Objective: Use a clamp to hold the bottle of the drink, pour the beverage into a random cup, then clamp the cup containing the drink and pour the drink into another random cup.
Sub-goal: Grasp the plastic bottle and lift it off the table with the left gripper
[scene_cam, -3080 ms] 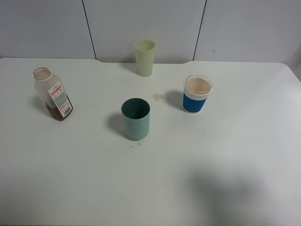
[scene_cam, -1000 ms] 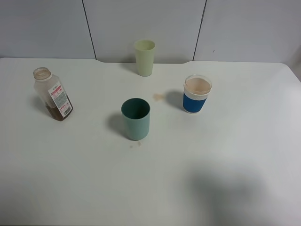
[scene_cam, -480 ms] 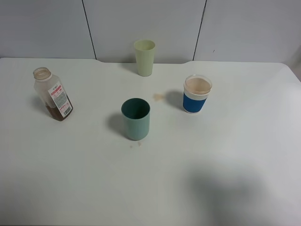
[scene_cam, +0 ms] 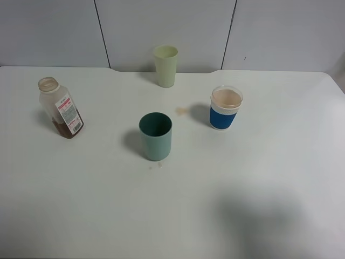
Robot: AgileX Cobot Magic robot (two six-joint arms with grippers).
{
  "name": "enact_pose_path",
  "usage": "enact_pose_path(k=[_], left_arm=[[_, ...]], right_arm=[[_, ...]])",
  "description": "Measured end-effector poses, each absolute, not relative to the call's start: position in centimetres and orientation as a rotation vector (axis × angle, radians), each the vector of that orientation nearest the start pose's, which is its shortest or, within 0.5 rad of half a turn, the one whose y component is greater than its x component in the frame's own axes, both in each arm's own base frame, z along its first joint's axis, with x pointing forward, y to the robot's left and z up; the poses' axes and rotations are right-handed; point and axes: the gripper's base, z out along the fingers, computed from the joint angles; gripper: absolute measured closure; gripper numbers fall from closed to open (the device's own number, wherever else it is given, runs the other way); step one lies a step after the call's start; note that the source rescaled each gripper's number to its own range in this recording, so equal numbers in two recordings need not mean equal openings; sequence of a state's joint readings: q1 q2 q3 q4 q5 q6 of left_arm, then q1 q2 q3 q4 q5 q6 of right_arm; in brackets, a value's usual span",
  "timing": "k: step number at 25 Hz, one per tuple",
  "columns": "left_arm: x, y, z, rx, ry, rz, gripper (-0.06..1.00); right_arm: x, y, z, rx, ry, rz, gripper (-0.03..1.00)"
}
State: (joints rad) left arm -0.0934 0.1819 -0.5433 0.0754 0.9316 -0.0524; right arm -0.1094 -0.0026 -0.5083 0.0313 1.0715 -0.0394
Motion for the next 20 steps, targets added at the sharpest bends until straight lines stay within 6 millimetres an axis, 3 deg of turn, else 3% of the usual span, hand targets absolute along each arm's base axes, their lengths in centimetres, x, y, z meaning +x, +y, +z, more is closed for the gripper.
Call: enact_pose_path(k=[6,8,20], left_arm=[[5.7,-0.1,30.0,0.061,2.100,-0.014,-0.06],[7.5,-0.3,29.7,0.090,2.162,-0.002,-0.06],[13.7,-1.2,26.3,0.243,2.444,0.024,-0.06]], right_arm=[[-0.6,0.3,27.9,0.070,2.043,-0.056,-0.02],[-0.6,0.3,27.9,0.070,2.043,-0.056,-0.02],[-0.6,0.3,27.9,0.070,2.043,-0.056,-0.02]])
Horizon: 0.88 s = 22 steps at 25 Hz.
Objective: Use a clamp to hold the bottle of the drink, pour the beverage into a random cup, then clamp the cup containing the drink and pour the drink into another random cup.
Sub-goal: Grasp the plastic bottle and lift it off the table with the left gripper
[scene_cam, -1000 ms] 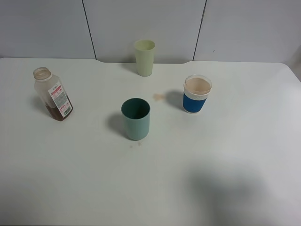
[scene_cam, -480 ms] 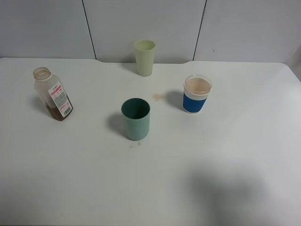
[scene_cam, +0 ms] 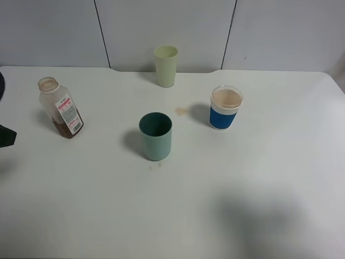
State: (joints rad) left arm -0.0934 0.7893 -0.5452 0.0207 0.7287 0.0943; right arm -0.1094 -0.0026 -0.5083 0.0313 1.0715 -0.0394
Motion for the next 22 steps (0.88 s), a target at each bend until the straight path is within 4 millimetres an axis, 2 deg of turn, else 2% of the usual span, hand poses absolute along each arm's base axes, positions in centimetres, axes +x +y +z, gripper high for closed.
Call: enact_pose_path(k=[4,8,16,22], left_arm=[[15.6,-1.5,24.4,0.267,2.515,0.018,-0.06],[16.7,-2.5,22.5,0.288,2.484,-0.032,-0.06],[16.5,-3.6,17.1,0.204,2.338,-0.127,-0.06],[17.1,-3.6,15.1,0.151,2.241,-0.122,-0.06]], right_arm=[[-0.6,0.3,27.9,0.070,2.043,-0.056,-0.02],[-0.6,0.3,27.9,0.070,2.043,-0.056,-0.02],[-0.6,0.3,27.9,0.070,2.043,-0.056,-0.02],[-0.6,0.3,27.9,0.070,2.043,-0.056,-0.02]])
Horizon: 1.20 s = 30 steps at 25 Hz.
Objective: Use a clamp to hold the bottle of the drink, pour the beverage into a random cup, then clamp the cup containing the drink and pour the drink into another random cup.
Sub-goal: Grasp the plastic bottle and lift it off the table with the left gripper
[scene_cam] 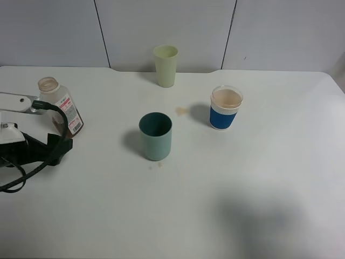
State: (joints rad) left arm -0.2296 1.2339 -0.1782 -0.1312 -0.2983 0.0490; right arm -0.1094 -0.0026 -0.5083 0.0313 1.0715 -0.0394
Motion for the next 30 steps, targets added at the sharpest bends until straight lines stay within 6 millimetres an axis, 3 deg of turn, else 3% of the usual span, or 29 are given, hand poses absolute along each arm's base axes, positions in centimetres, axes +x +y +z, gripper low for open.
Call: enact_pose_path(k=[8,17,30], left_arm=[[19.8,-4.5,12.0,0.229,2.065,-0.126,-0.06],[20.7,-4.7,9.6,0.193,2.023,-0.159,-0.06],[24.2,-2.3,9.4,0.193,1.964,-0.173,-0.06]], right_arm=[[-0.6,0.3,27.9,0.070,2.043,-0.056,-0.02],[-0.6,0.3,27.9,0.070,2.043,-0.056,-0.02],[-0.6,0.3,27.9,0.070,2.043,-0.056,-0.02]])
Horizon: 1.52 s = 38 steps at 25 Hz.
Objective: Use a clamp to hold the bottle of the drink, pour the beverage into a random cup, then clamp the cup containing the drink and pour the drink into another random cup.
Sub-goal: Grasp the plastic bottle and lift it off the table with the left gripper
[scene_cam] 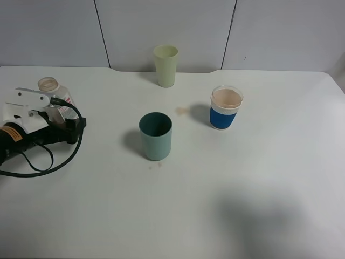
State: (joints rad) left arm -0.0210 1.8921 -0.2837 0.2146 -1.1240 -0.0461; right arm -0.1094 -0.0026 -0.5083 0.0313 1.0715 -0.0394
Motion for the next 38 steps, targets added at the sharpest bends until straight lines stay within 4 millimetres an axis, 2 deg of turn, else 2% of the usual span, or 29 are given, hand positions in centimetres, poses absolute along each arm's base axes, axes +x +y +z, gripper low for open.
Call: enact_pose_path(k=[6,12,14,15,17,18,19,21,24,32,38], left_arm=[[25.5,-2.6,8.8,0.274,1.950,-0.219,-0.06],[25.7,-2.8,8.4,0.289,1.957,-0.235,-0.06],[25.7,-2.8,8.3,0.285,1.962,-0.240,0.00],[25.7,-2.8,8.2,0.277,1.965,-0.245,0.10],[25.7,-2.7,8.2,0.241,1.972,-0.261,0.44],[25.7,-2.7,8.2,0.220,1.976,-0.274,0.75],[25.7,-2.7,8.2,0.212,1.973,-0.284,0.94],[25.7,-2.7,8.2,0.205,1.975,-0.290,0.94],[25.7,-2.7,8.3,0.197,1.973,-0.295,0.87],[25.8,-2.7,8.2,0.204,1.977,-0.290,0.87],[25.8,-2.6,9.0,0.218,2.017,-0.260,0.87]], right_arm=[[-0.6,0.3,27.9,0.070,2.043,-0.056,-0.02],[-0.6,0.3,27.9,0.070,2.043,-0.056,-0.02],[-0.6,0.3,27.9,0.070,2.043,-0.056,-0.02],[-0.6,0.3,27.9,0.070,2.043,-0.056,-0.02],[-0.6,0.3,27.9,0.070,2.043,-0.056,-0.02],[-0.6,0.3,27.9,0.070,2.043,-0.056,-0.02],[-0.6,0.3,27.9,0.070,2.043,-0.056,-0.02],[-0.6,0.3,27.9,0.070,2.043,-0.056,-0.02],[-0.6,0.3,27.9,0.070,2.043,-0.056,-0.02],[-0.6,0.3,27.9,0.070,2.043,-0.056,-0.02],[-0.6,0.3,27.9,0.070,2.043,-0.056,-0.02]])
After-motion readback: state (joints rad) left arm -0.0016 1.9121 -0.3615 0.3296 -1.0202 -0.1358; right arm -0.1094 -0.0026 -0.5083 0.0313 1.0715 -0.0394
